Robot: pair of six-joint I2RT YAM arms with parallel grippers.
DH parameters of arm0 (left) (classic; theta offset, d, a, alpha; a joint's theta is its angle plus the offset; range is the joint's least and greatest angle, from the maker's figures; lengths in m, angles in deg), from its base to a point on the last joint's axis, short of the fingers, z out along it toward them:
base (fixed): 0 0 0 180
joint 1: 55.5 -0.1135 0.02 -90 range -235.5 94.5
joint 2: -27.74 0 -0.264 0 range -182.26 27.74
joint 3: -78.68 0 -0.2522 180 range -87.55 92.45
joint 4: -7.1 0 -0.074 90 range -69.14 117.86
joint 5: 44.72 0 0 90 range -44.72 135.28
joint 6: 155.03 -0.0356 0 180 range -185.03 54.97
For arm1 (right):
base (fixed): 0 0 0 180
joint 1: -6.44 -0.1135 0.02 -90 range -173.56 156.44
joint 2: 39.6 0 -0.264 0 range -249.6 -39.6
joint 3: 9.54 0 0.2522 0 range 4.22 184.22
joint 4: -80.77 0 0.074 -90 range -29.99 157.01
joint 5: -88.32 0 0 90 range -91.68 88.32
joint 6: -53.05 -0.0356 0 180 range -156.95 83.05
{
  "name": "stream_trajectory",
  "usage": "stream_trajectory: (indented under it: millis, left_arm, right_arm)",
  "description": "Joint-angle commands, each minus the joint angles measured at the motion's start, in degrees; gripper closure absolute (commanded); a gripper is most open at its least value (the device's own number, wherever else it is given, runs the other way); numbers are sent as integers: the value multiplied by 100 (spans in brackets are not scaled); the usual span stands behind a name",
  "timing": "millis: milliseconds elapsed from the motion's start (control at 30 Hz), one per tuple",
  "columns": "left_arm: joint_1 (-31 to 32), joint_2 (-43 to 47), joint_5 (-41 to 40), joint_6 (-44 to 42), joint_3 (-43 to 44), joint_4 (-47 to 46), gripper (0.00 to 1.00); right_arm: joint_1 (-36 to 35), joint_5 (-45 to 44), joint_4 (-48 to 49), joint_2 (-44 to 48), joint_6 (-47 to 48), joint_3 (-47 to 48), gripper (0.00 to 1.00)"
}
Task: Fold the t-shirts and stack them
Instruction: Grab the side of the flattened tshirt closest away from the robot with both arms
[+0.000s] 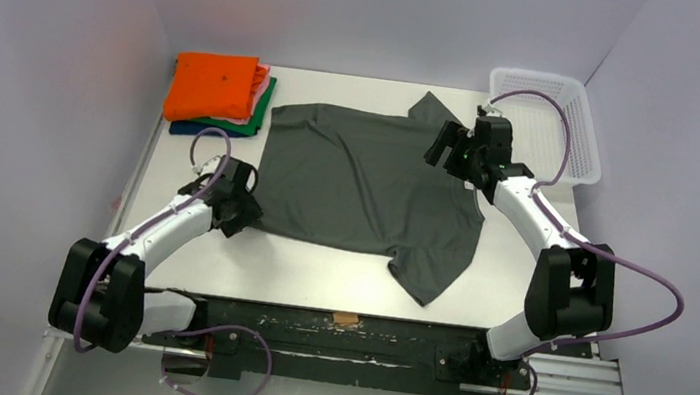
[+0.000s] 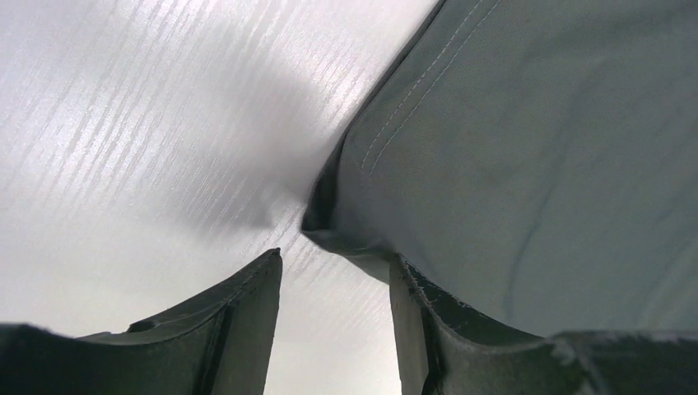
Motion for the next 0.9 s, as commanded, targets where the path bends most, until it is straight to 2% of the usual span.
stream_trajectory:
  millis: [0,233,433,533,767,867]
  left_arm:
    - [-57,350,-64,132,114,3,50]
    - [-112,570,-248,155,105,141,45]
    - [-113,-302,-48,206,271,-46,45]
    - [-112,-736,41,224,383,-91,48]
    - [-104,-841,-2,228,456,102,78]
    - [-106,-850,15,191,473,141,100]
  right_arm:
    - [-38,-112,133,40,55,74,12]
    - [-42,-127,138,-5,52,78,12]
    - [-42,-169,102,-11,37,72,12]
    - [-42,-217,49,31,38,61,12]
    - [-39,-340,13,92,2,33,11]
    - [-38,-372,-21,92,2,43,11]
